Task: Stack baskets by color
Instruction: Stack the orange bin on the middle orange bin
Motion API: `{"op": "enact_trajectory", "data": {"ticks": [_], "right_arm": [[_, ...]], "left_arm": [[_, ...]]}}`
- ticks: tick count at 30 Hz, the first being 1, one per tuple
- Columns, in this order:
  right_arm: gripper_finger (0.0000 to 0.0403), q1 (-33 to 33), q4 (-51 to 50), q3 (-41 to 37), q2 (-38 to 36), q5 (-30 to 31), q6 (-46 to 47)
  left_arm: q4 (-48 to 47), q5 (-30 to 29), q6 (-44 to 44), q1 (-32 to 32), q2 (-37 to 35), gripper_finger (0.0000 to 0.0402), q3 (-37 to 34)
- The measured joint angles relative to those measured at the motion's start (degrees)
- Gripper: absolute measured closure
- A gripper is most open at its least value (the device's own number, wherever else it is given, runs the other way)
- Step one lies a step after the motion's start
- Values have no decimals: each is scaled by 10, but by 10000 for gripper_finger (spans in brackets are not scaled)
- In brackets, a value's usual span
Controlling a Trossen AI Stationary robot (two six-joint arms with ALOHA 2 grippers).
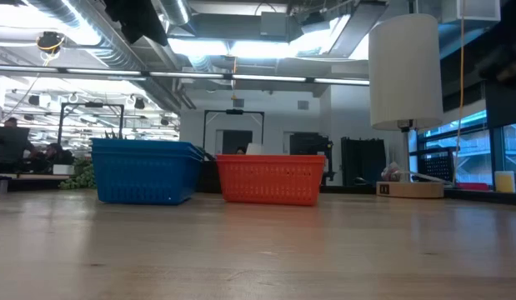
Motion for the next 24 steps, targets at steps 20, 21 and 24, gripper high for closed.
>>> {"op": "enact_trajectory", "data": {"ticks": [20, 21, 24], "right_arm": [[379, 0, 88, -79, 1, 16, 66], [371, 0, 88, -79, 1, 22, 66], [345, 0, 85, -79, 1, 53, 93]], "left_arm": [[3, -40, -14, 0, 0, 347, 0], [3, -41, -15, 0, 0, 347, 0], [3, -60, -20, 0, 0, 347, 0]]}}
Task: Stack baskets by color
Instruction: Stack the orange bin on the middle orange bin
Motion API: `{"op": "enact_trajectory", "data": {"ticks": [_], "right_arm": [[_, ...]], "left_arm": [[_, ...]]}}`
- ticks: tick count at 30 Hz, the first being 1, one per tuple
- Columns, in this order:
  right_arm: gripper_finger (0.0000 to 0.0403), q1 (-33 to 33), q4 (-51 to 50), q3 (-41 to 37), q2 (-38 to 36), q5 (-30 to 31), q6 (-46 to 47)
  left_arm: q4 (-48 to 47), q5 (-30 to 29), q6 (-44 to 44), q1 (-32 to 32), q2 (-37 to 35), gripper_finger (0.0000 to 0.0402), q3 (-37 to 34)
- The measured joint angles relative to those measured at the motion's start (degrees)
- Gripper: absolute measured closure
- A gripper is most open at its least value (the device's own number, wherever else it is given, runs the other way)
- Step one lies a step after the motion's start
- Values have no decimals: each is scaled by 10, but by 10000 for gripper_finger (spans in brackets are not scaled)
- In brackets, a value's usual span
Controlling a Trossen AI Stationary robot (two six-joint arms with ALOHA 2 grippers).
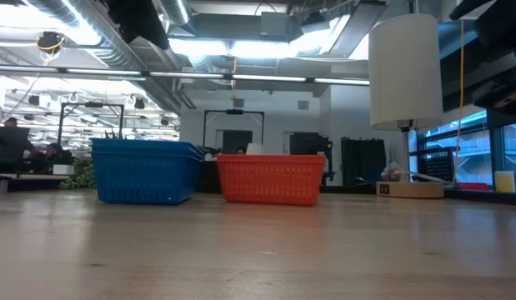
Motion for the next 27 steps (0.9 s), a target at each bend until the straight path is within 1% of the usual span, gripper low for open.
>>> {"op": "enact_trajectory", "data": {"ticks": [1, 4, 9, 13, 21, 27], "right_arm": [[338, 0, 0, 0, 0, 9, 2], [323, 0, 0, 0, 0, 11, -13], [319, 0, 0, 0, 1, -6, -20], [318, 0, 1, 0, 12, -9, -29], [318, 0, 4, 0, 64, -12, -32], [318, 0, 47, 0, 109, -50, -58]], "left_arm": [[0, -5, -3, 0, 0, 347, 0], [0, -7, -5, 0, 0, 347, 0], [0, -7, -6, 0, 0, 347, 0], [-1, -7, -6, 0, 0, 347, 0], [-1, -7, -8, 0, 0, 347, 0], [-1, -7, -8, 0, 0, 347, 0]]}}
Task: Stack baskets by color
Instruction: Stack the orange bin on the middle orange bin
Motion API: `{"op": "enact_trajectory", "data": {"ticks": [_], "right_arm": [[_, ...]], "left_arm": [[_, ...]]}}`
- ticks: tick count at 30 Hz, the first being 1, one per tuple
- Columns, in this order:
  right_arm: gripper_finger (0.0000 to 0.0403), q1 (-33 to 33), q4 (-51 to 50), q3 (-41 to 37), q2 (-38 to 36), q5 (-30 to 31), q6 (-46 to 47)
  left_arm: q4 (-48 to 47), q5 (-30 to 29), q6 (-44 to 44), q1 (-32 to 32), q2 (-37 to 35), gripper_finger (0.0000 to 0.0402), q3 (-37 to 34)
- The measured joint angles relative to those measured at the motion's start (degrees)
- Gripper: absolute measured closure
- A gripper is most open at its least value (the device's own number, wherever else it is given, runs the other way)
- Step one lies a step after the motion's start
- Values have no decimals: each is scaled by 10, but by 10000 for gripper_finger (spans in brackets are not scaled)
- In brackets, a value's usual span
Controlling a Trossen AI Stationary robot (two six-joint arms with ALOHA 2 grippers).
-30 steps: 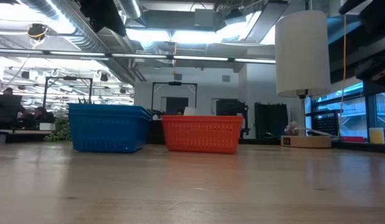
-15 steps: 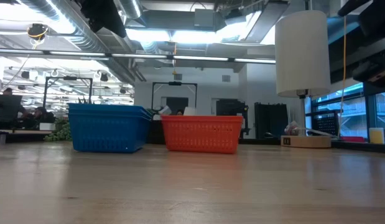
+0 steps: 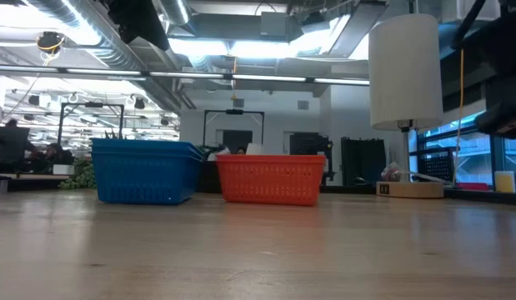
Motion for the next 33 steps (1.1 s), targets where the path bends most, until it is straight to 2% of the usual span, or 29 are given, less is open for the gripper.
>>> {"op": "enact_trajectory", "data": {"ticks": [6, 16, 20, 25, 30, 33], "right_arm": [[318, 0, 15, 0, 21, -4, -18], [318, 1, 26, 0, -3, -62, -48], [318, 10, 22, 0, -3, -64, -67], [318, 29, 20, 0, -3, -59, -108], [318, 47, 18, 0, 0, -8, -136], [318, 55, 16, 0, 11, 1, -138]], "left_arm": [[0, 0, 0, 0, 0, 347, 0], [0, 0, 0, 0, 0, 347, 0], [0, 0, 0, 0, 0, 347, 0], [0, 0, -2, 0, 0, 347, 0], [0, 0, -2, 0, 0, 347, 0], [0, 0, -9, 0, 0, 347, 0]]}}
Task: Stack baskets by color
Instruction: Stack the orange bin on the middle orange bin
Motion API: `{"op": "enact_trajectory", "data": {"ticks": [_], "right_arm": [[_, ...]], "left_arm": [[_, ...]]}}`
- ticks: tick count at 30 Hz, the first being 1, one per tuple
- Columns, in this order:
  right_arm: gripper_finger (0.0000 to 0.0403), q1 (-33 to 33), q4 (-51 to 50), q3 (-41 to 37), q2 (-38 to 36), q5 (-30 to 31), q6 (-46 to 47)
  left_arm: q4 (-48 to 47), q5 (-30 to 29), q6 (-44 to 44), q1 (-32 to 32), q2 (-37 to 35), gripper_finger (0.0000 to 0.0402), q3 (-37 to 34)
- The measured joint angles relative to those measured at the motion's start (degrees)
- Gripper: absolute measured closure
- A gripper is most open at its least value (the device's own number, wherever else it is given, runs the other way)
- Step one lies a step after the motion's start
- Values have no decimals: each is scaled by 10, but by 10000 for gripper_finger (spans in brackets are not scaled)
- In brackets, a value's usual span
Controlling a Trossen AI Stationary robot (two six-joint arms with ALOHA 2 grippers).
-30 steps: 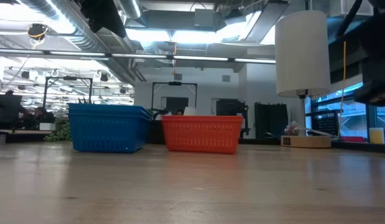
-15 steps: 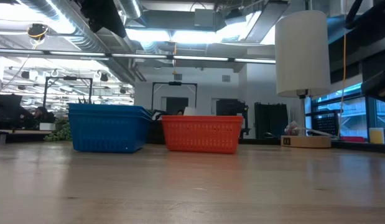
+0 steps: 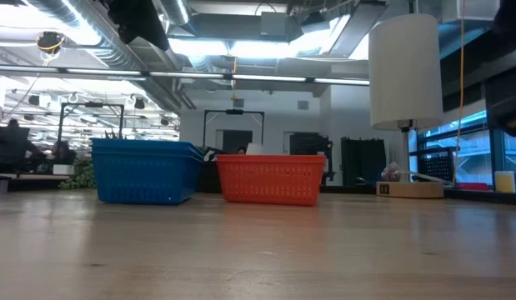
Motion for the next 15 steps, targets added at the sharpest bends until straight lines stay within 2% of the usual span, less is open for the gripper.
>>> {"op": "enact_trajectory", "data": {"ticks": [11, 15], "right_arm": [[318, 14, 7, 0, 47, -12, 18], [338, 13, 9, 0, 58, 24, 62]], "left_arm": [[0, 0, -6, 0, 0, 347, 0], [0, 6, -6, 0, 0, 347, 0]]}}
